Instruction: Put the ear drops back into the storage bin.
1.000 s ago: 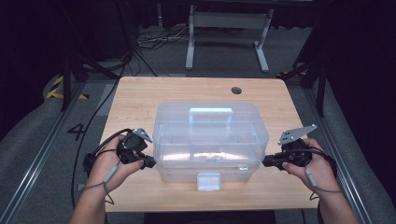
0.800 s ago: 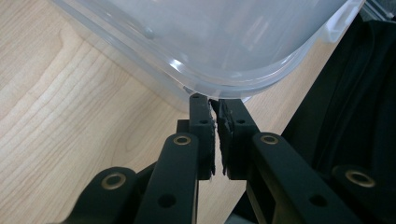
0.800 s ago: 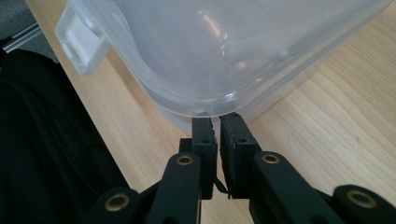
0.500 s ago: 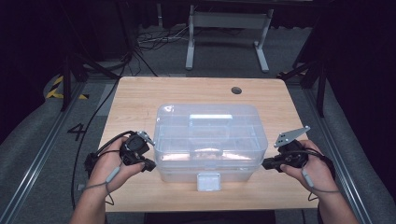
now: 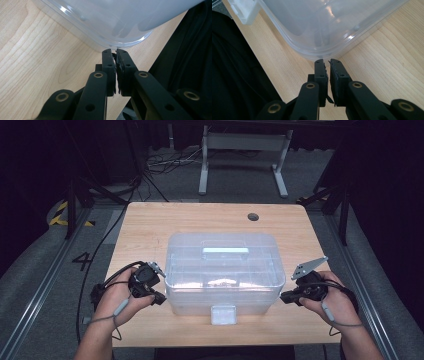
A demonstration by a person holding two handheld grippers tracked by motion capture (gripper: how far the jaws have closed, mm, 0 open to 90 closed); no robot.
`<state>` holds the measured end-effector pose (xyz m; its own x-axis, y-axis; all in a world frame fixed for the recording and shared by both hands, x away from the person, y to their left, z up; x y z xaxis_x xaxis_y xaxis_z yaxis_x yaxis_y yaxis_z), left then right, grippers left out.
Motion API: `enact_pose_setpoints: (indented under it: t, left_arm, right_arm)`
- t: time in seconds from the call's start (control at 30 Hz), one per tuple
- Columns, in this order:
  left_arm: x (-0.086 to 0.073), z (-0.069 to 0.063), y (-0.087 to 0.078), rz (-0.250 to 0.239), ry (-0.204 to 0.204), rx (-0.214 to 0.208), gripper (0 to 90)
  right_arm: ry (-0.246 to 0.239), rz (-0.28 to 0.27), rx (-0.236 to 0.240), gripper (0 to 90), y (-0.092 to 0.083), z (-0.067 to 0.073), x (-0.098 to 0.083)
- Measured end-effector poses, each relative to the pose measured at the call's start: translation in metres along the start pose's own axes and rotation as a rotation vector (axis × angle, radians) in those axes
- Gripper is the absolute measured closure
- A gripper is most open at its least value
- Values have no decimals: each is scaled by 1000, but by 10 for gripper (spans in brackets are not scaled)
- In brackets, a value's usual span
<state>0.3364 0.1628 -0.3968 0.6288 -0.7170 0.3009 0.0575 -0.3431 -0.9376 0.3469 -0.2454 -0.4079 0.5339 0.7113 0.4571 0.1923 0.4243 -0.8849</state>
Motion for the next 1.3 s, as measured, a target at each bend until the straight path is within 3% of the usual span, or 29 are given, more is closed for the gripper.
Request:
enact_pose_setpoints:
  t: [0.33, 0.67, 0.77, 1.0, 1.1, 1.23, 1.3]
  left_arm:
    - [-4, 2, -5, -29, -25, 6, 773]
    - [-12, 13, -18, -142, -91, 34, 633]
    - [-13, 20, -23, -197, -127, 46, 595]
    - [-16, 39, -27, -285, -174, 113, 528]
    - [-16, 45, -28, -312, -169, 131, 492]
    - [-17, 58, -26, -368, -150, 185, 426]
    - [-18, 61, -25, -374, -153, 187, 422]
  right_arm:
    - [10, -38, 22, 787, -7, -2, 0]
    - [21, -87, 13, 730, -19, -13, 4]
    - [38, -117, -4, 673, -25, -19, 4]
    - [80, -226, -61, 522, -32, -37, 8]
    - [92, -260, -76, 485, -33, -43, 8]
    - [101, -298, -90, 433, -34, -60, 3]
    - [103, -307, -93, 430, -34, -63, 2]
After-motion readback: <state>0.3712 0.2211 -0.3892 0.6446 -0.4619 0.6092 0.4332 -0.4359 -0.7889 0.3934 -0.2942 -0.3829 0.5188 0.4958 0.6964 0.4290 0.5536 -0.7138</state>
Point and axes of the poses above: each handheld gripper's, and its own axes: y roughly forward along the jaws, x roughly out of its top, z roughly to its left, the point moved 5 cm from there along y, roughly forward along the jaws, and after that the axes turned 2 degrees about z, right-handed, at the moved point
